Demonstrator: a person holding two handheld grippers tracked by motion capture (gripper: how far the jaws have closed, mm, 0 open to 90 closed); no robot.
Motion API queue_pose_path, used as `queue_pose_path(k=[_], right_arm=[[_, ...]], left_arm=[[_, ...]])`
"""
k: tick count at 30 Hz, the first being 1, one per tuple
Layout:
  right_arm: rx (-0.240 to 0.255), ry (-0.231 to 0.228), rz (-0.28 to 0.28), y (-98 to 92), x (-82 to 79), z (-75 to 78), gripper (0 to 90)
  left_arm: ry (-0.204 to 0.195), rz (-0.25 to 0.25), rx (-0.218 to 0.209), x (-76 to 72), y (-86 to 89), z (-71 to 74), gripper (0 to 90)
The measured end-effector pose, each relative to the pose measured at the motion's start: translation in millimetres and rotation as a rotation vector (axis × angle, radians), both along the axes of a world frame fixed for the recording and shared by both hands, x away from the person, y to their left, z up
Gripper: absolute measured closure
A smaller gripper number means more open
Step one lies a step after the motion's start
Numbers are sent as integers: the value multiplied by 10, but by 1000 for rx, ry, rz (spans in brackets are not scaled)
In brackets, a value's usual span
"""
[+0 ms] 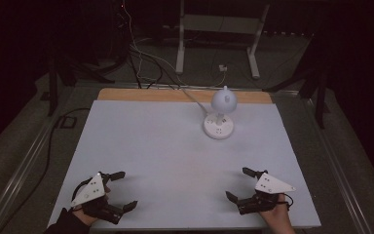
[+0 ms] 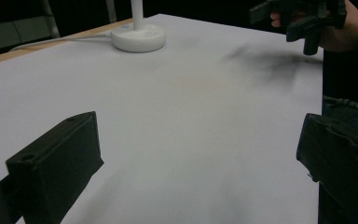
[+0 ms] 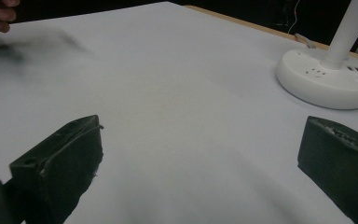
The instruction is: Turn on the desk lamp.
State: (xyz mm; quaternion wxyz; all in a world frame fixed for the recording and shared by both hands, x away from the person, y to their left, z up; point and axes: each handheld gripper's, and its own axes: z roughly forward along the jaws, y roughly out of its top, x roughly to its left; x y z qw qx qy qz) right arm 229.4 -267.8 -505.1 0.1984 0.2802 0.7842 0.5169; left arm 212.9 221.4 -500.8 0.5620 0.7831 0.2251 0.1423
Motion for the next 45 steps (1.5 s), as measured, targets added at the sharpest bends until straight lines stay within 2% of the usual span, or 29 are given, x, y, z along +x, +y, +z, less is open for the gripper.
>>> queue_pose_path(k=[12, 24, 27, 28, 36, 41, 45], right_arm=[[-23, 6, 13, 28, -33, 8, 0], [-51, 44, 47, 67, -68, 10, 0], [-43, 40, 45, 72, -73, 24, 0], [-21, 50, 51, 78, -72, 39, 0], [-3, 50, 68, 96, -70, 96, 0], [22, 89, 76, 127, -49, 161, 0], [25, 90, 83, 169, -32, 216, 0]], left_arm=[[3, -5, -18, 5, 4, 7, 4], [-1, -4, -21, -3, 7, 13, 4], [0, -4, -24, -1, 9, 13, 4], [1, -4, -26, -1, 9, 13, 4], [6, 0, -27, -1, 8, 14, 4], [7, 0, -28, 5, 11, 9, 4], [10, -2, -29, 10, 9, 8, 4]])
